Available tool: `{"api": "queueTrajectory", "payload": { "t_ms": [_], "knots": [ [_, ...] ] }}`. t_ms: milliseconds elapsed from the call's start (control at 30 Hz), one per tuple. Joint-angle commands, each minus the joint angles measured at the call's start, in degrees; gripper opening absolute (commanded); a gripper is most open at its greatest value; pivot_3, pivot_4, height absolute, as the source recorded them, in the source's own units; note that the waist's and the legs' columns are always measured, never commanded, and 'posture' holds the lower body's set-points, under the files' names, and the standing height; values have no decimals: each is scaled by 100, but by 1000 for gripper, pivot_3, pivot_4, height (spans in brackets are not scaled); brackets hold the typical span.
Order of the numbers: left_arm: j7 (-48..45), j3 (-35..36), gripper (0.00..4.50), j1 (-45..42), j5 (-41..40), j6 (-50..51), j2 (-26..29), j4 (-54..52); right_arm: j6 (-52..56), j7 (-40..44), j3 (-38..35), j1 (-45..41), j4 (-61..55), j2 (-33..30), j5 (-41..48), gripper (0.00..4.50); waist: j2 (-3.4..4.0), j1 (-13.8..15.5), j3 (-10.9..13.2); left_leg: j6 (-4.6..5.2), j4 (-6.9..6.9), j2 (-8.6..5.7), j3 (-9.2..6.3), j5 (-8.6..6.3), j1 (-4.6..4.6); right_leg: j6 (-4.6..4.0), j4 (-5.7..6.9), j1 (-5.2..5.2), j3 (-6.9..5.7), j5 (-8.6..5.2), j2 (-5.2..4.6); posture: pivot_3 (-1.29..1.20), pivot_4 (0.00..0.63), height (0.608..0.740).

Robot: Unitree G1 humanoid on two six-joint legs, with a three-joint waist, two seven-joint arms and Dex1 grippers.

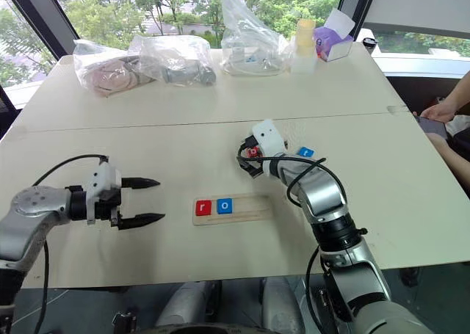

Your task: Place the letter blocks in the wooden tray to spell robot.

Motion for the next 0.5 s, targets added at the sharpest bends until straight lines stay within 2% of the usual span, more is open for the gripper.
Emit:
{"api": "queueTrajectory", "payload": {
  "t_ms": [33,167,367,467,500],
  "knots": [
    [100,194,4459,-71,-419,405,4,-455,-184,-101,-29,-167,172,108,-168,4500,0,-6,0,0,0,0,0,0,0,0,0,0,0,0,0,0,150,740],
    [215,329,4459,-219,-876,852,10,-777,-274,-232,-31,-240,485,222,-345,4500,0,-15,0,-1,-2,-1,0,1,0,0,1,-2,0,0,3,0,150,740],
    [373,331,4459,-379,-993,1041,13,-948,-299,-309,-125,-271,806,427,-377,4500,0,-37,0,-6,-3,1,0,4,2,1,3,-2,1,1,8,0,150,740],
    [390,331,4500,-350,-1006,1073,25,-1013,-219,-381,-204,-291,896,578,-382,3594,0,-39,0,-7,-2,1,0,5,5,1,5,-1,2,1,9,0,150,740],
    [392,334,4500,-343,-1008,1082,28,-1025,-212,-383,-207,-295,907,596,-400,3110,0,-35,0,-8,-2,1,0,5,5,0,5,-1,1,1,10,0,150,740]
  ]
}}
